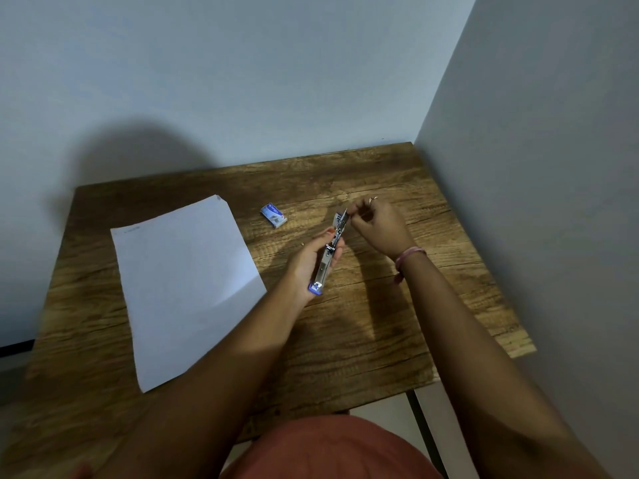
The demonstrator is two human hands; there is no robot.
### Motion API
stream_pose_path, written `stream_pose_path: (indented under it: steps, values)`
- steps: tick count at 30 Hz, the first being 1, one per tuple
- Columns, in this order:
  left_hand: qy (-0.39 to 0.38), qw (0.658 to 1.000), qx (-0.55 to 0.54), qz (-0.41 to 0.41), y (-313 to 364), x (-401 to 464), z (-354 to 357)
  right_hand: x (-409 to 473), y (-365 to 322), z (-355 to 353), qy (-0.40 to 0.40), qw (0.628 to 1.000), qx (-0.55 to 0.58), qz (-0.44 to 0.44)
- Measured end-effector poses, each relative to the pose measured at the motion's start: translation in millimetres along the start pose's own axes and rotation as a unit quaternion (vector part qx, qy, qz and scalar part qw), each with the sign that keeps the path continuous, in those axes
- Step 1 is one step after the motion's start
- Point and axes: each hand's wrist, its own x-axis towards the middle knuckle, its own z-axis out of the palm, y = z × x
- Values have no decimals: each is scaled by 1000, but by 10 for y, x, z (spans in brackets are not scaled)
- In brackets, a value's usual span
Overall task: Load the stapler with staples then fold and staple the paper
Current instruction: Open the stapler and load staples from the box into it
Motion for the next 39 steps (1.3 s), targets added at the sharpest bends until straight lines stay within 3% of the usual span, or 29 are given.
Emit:
stream_pose_path:
  steps: [8,19,26,39]
  values:
    - [33,999,19,-1,-31,-12,45,-93,2,82,-16,1000,6,-17]
    - [77,996,-40,-8,-50,10,96,-184,-42,82,-19,997,69,-11]
    - [112,993,-32,19,-95,28,155,-305,-40,62,-28,987,159,2]
    - [151,984,13,95,-169,118,131,-278,-44,147,16,990,131,57]
